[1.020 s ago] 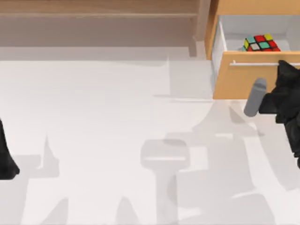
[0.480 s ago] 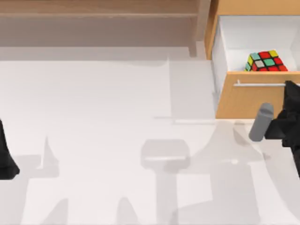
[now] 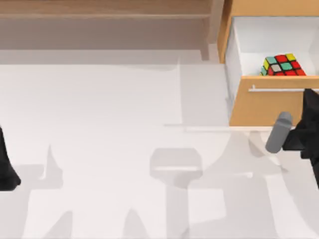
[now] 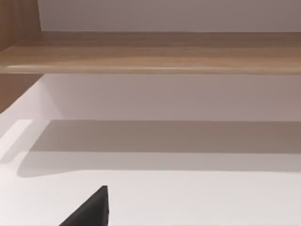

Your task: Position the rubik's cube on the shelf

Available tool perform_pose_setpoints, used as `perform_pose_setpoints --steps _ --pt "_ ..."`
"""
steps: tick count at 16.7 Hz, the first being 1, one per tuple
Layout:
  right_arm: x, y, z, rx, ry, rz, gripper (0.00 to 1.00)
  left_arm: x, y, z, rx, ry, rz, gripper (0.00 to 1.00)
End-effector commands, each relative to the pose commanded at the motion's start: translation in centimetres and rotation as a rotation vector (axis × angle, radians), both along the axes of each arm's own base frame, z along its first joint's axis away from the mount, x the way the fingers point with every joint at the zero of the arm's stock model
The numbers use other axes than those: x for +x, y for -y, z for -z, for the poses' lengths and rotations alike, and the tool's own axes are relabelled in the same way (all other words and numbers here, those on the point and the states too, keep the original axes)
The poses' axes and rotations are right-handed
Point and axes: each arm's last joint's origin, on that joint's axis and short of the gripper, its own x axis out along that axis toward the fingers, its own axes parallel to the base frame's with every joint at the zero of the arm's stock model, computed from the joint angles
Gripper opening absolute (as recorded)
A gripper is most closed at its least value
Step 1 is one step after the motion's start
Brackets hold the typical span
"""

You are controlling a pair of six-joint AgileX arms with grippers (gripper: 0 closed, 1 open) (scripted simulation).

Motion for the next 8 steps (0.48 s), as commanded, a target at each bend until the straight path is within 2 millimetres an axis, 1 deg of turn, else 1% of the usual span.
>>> perform_pose_setpoints --steps 8 --pt "0.00 0.00 0.00 0.000 0.000 0.000 0.83 0.00 0.00 0.00 0.000 0.000 0.000 1.00"
